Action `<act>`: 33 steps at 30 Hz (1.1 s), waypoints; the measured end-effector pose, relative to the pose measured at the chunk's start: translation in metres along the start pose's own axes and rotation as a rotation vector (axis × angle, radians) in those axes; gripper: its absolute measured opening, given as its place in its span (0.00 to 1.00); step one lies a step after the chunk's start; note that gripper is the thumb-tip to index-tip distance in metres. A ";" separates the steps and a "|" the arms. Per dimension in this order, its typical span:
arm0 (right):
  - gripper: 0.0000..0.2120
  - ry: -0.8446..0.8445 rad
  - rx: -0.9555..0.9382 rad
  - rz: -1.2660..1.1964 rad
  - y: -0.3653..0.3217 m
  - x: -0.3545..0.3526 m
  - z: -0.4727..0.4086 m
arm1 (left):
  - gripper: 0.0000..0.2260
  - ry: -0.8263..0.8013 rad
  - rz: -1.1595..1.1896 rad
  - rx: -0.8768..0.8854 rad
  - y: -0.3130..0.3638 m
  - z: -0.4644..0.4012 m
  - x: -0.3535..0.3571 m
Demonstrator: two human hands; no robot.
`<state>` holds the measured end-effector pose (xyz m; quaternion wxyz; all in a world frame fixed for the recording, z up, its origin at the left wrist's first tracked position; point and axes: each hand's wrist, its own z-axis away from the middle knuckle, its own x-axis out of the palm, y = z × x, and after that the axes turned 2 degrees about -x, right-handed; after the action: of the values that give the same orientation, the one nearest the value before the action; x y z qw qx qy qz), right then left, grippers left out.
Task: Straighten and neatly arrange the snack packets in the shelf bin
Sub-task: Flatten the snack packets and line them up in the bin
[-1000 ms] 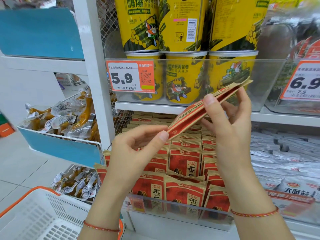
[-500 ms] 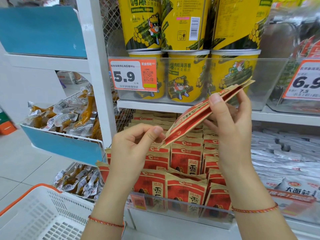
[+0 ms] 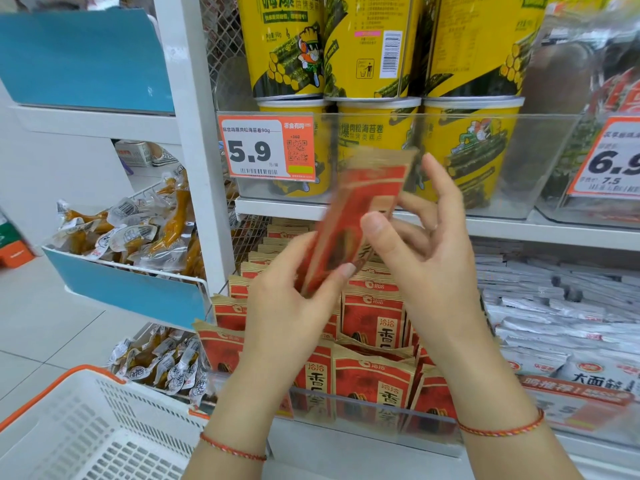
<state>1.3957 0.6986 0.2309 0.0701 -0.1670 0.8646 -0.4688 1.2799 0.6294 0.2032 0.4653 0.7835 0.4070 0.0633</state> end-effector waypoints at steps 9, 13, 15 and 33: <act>0.14 -0.162 0.280 0.026 0.005 -0.011 -0.010 | 0.13 -0.106 1.094 -0.382 -0.015 -0.013 -0.019; 0.16 -0.283 0.307 -0.085 -0.002 -0.010 -0.008 | 0.15 -0.132 1.242 -0.366 -0.020 -0.014 -0.018; 0.14 -0.322 0.295 -0.128 -0.005 -0.008 -0.006 | 0.12 -0.182 1.274 -0.352 -0.020 -0.014 -0.019; 0.09 -0.370 0.218 -0.060 -0.005 -0.006 -0.004 | 0.14 -0.167 1.045 -0.325 -0.017 -0.013 -0.017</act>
<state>1.4017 0.7015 0.2366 0.2314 -0.2674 0.7756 -0.5228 1.2522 0.6301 0.2018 0.5177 0.8016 -0.0891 0.2854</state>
